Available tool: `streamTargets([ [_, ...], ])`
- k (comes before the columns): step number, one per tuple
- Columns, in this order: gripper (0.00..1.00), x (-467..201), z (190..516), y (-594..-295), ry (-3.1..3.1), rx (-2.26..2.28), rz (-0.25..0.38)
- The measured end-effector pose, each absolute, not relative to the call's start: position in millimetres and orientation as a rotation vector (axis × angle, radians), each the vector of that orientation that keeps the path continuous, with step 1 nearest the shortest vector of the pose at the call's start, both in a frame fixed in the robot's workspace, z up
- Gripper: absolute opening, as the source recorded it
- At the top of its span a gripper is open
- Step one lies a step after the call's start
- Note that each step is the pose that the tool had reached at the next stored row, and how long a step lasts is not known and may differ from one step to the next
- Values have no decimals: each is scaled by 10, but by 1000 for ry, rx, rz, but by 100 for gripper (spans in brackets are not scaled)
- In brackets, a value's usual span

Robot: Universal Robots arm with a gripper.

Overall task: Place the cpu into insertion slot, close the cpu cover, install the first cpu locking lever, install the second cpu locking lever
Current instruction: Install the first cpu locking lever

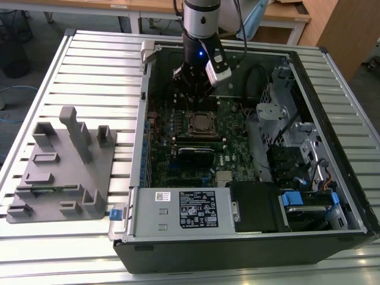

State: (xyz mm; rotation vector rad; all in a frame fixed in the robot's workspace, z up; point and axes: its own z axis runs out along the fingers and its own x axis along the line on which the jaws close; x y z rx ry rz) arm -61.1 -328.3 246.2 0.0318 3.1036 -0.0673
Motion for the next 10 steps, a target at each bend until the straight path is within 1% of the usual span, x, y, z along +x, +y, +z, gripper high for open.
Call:
streamTargets([
  [10,11,-749,2453,-3283,3095,32,-67],
])
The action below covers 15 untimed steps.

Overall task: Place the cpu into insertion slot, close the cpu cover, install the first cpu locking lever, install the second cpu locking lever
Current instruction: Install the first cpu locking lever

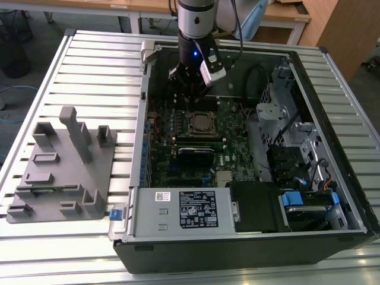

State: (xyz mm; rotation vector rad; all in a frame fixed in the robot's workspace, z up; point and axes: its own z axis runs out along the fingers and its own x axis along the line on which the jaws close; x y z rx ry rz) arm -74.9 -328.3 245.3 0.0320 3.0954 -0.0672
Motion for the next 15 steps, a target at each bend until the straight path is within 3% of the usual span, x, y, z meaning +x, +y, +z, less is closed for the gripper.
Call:
streamTargets([
  [15,11,-816,2489,-3283,3095,32,-69],
])
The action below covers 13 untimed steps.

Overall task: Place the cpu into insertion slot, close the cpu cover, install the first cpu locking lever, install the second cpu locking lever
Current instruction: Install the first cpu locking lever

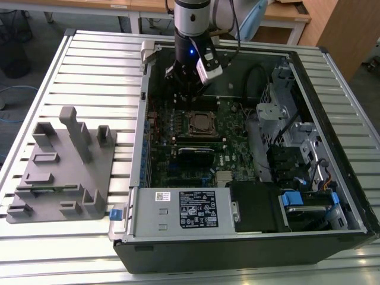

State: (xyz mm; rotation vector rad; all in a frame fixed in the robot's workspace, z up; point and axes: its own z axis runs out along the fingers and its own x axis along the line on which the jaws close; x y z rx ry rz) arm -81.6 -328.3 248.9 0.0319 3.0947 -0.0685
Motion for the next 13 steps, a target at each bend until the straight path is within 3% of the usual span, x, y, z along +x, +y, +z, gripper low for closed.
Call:
streamTargets([
  [13,11,-819,2493,-3283,3095,32,-69],
])
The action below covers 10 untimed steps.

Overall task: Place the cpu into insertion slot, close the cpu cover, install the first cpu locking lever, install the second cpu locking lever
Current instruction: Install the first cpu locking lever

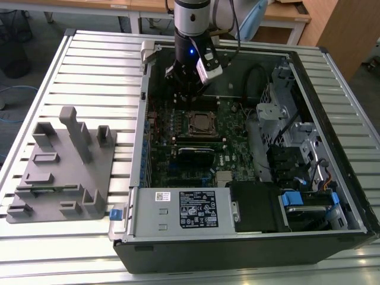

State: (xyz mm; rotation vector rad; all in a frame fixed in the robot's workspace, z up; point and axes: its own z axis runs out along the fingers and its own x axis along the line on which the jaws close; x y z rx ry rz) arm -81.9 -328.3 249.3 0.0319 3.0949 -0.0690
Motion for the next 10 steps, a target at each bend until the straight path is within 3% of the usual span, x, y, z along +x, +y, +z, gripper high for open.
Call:
streamTargets([
  [7,11,-915,2487,-3283,3091,32,-66],
  [10,11,-929,2487,-3284,3075,34,-16],
])
